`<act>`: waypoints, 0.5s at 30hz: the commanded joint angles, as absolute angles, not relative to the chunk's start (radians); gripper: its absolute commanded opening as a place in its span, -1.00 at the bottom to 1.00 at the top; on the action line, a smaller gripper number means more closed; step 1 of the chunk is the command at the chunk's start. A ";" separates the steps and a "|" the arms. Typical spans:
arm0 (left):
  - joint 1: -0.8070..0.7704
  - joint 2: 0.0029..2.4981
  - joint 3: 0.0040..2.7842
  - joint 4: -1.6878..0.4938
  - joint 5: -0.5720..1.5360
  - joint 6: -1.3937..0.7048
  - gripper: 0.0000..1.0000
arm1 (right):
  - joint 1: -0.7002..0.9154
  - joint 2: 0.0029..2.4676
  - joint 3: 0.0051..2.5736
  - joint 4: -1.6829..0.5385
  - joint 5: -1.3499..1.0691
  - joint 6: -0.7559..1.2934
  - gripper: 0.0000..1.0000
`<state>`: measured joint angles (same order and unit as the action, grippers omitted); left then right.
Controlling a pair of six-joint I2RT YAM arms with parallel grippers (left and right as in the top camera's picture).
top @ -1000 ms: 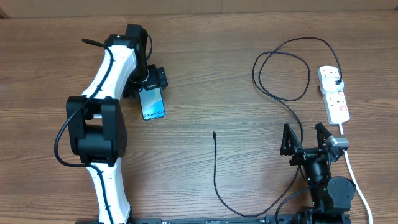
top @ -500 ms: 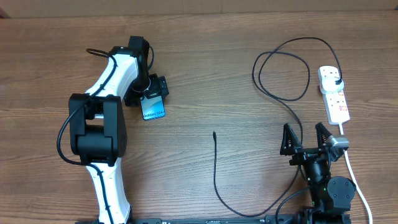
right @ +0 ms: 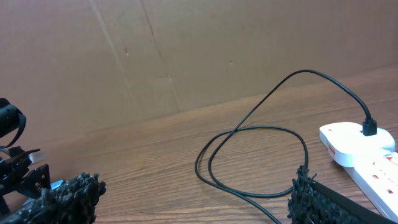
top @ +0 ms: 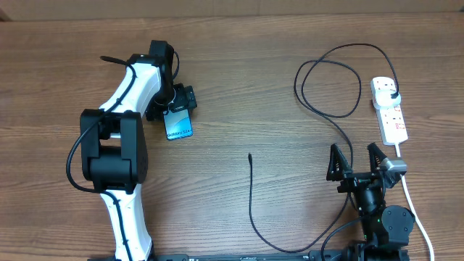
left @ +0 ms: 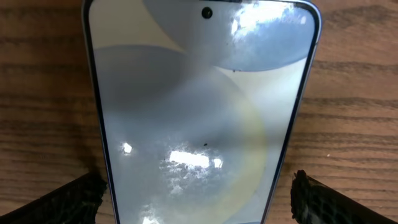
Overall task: Plug charger to phone and switch on socket
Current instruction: 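Lower the left gripper and close it on the phone's sides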
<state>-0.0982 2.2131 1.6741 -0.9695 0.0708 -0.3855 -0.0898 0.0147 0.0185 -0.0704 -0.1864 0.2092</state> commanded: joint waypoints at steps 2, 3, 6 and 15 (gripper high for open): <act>-0.105 2.221 1.664 -0.962 0.078 -0.369 1.00 | -0.084 0.003 0.008 -0.066 -0.184 0.213 1.00; -0.105 2.221 1.664 -0.964 0.078 -0.369 0.99 | -0.084 0.003 0.008 -0.066 -0.184 0.213 1.00; -0.105 2.221 1.664 -0.976 0.078 -0.369 1.00 | -0.084 0.003 0.008 -0.066 -0.184 0.213 1.00; -0.105 2.221 1.663 -0.989 0.070 -0.370 0.99 | -0.084 0.003 0.008 -0.066 -0.184 0.213 0.99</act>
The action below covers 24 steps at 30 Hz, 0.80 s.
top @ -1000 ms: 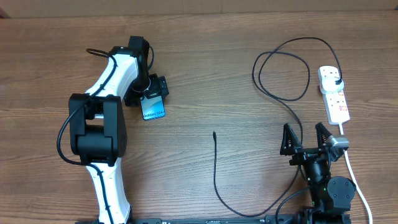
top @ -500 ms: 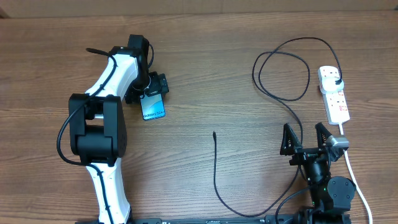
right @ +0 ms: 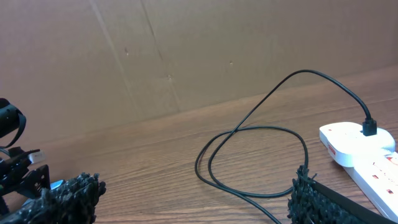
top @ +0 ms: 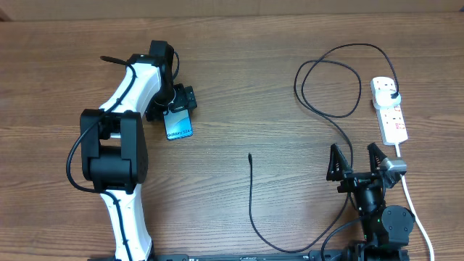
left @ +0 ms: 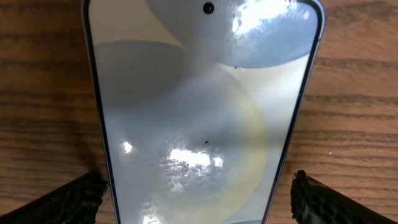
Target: Plug charger to phone and switch on socket
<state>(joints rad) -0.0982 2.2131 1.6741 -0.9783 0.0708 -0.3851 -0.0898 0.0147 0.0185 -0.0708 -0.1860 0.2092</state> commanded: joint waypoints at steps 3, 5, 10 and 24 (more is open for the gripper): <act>-0.107 2.221 1.663 -0.995 0.067 -0.371 1.00 | -0.084 0.003 0.008 -0.066 -0.184 0.213 1.00; -0.107 2.221 1.663 -0.995 0.067 -0.374 1.00 | -0.084 0.003 0.008 -0.066 -0.184 0.213 1.00; -0.107 2.221 1.663 -0.995 0.067 -0.389 0.99 | -0.084 0.003 0.008 -0.066 -0.184 0.213 1.00; -0.121 2.221 1.663 -0.996 -0.003 -0.434 1.00 | -0.084 0.003 0.008 -0.066 -0.184 0.213 1.00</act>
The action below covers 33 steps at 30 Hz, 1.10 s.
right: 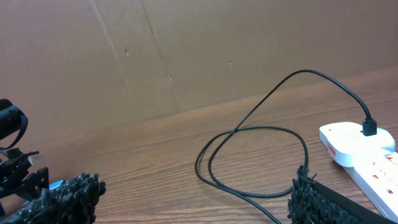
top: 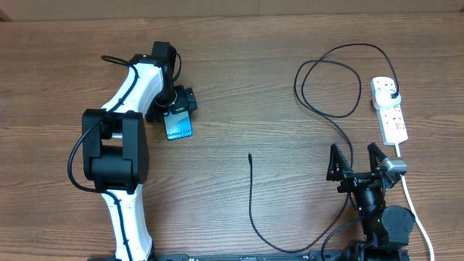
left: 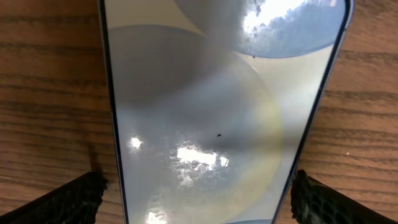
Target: Plug charger to phone and switch on socket
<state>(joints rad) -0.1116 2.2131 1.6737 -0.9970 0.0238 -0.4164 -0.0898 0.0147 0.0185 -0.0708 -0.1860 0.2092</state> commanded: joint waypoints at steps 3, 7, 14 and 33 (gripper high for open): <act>-0.124 2.221 1.663 -0.992 -0.003 -0.434 0.99 | -0.084 0.003 0.008 -0.066 -0.184 0.213 1.00; -0.125 2.221 1.662 -0.987 -0.002 -0.433 0.99 | -0.084 0.003 0.008 -0.066 -0.184 0.213 1.00; -0.125 2.239 1.662 -0.970 0.004 -0.423 1.00 | -0.084 0.003 0.008 -0.066 -0.184 0.213 1.00; -0.125 2.254 1.662 -0.960 0.015 -0.423 0.99 | -0.084 0.003 0.008 -0.066 -0.184 0.213 1.00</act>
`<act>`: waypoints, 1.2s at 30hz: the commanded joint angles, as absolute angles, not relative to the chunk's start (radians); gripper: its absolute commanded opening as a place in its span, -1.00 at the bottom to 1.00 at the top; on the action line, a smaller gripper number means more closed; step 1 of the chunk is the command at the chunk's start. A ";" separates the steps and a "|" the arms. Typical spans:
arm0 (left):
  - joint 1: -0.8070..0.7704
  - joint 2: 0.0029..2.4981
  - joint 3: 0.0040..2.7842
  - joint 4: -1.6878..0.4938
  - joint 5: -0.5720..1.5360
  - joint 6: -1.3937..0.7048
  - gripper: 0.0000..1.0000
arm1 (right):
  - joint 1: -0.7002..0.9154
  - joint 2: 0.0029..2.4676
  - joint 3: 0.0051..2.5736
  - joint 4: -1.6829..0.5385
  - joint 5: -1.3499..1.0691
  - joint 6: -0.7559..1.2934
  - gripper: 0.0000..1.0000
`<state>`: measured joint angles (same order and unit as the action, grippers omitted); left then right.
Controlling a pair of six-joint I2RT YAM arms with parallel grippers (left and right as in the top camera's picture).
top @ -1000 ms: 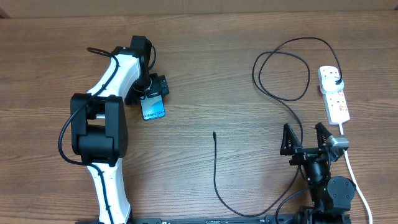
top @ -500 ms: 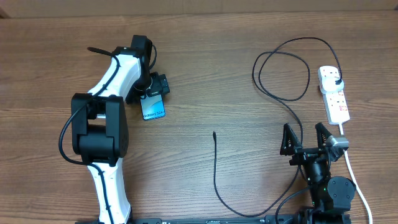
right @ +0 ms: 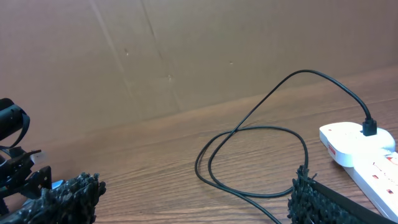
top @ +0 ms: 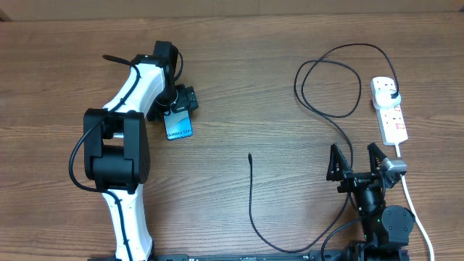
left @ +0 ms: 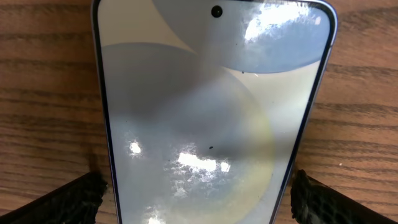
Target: Plug charger to phone and switch on socket
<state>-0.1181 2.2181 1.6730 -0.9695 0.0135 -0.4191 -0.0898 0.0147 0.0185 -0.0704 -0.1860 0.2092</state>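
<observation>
The phone [top: 178, 125] lies face up on the table at the left, and its glossy screen [left: 205, 118] fills the left wrist view, front-camera hole at the top. My left gripper [top: 174, 105] hovers low over it, open [left: 196, 180], one mesh-covered finger [left: 68, 199] on each side of the phone's long edges. The black charger cable [top: 251, 196] runs from its plug in the white power strip [top: 389, 116], loops, and ends at a free tip [top: 249, 155] mid-table. My right gripper [top: 357, 161] stands open near the front right [right: 194, 177], holding nothing.
The cable's double loop [right: 249, 162] lies on the wood ahead of the right gripper. A white lead [top: 413, 206] runs from the strip past the right arm's base. A cardboard wall [right: 186, 56] closes the far side.
In the left wrist view the phone has shifted down and slightly left, so its top edge and camera hole show again. Overhead, the phone lies where it was. The right arm is still.
My left gripper was open low over the phone, fingers either side, its top edge in view. Then the top edge had slid out of the wrist view. Now it shows again. The phone, cable and right gripper have kept their places throughout.
</observation>
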 commanded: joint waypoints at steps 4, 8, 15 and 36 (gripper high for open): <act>-0.125 2.254 1.662 -0.960 0.015 -0.423 1.00 | -0.084 0.003 0.008 -0.066 -0.184 0.213 1.00; -0.125 2.254 1.662 -0.960 0.015 -0.423 1.00 | -0.084 0.003 0.008 -0.066 -0.184 0.213 1.00; -0.125 2.254 1.662 -0.960 0.015 -0.422 1.00 | -0.084 0.003 0.008 -0.066 -0.184 0.213 1.00; -0.125 2.254 1.662 -0.960 0.015 -0.423 0.60 | -0.084 0.003 0.008 -0.066 -0.184 0.213 1.00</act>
